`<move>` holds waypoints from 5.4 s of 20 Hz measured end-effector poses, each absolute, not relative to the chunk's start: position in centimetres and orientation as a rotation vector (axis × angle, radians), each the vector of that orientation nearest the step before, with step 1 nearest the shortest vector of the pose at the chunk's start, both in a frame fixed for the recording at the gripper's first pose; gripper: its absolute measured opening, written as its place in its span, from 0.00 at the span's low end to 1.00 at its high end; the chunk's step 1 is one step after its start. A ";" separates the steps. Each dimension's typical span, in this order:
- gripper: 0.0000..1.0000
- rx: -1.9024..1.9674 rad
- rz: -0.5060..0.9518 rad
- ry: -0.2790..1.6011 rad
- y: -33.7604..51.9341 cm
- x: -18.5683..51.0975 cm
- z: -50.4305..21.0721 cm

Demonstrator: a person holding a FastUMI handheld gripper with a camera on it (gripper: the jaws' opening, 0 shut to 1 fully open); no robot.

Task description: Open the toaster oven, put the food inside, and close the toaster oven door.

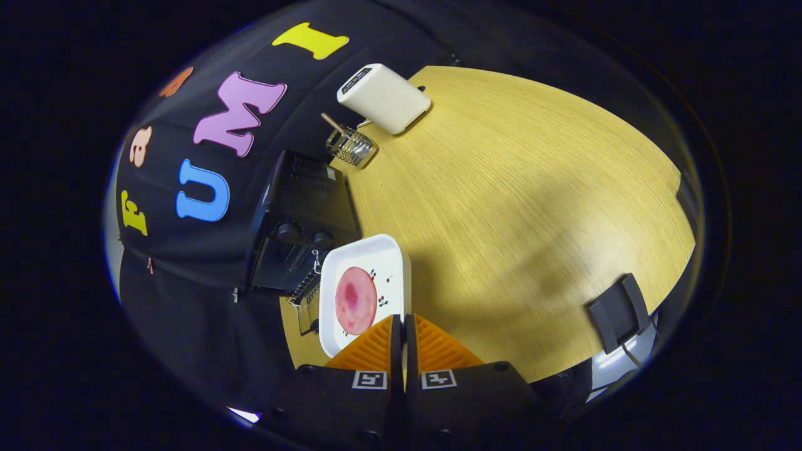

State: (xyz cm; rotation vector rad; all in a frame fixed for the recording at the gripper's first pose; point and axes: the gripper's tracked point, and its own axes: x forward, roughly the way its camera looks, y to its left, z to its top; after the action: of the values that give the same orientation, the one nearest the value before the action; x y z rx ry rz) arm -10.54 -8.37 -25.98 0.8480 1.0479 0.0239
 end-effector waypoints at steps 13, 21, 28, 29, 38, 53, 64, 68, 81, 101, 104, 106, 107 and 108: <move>0.05 0.971 0.033 0.942 5.9 -6.8 -24.1; 0.05 0.982 0.002 0.907 14.1 -1.9 -26.6; 0.05 1.052 -0.142 0.785 17.0 4.7 -29.0; 0.05 1.085 -0.163 0.767 17.3 5.6 -29.2; 0.05 1.237 -0.432 0.644 16.9 10.1 -31.9; 0.73 1.119 -0.253 0.705 21.4 8.7 -30.0; 0.99 0.597 0.018 0.908 22.7 -0.4 -29.5; 0.99 0.381 0.098 0.927 21.7 -3.7 -29.5; 0.99 0.007 0.085 1.017 18.0 -8.3 -33.9; 0.99 -0.137 0.120 0.974 19.1 -6.3 -37.0; 0.99 -0.174 0.179 0.928 19.3 -6.3 -35.2; 0.99 -0.173 0.207 0.895 19.5 -6.2 -33.9; 0.99 -0.166 0.222 0.874 19.7 -6.1 -33.0; 0.99 -0.159 0.231 0.853 19.7 -6.0 -32.2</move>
State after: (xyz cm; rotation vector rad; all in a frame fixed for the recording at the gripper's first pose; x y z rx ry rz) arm -6.01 19.72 -32.22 -0.1591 0.8534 0.2313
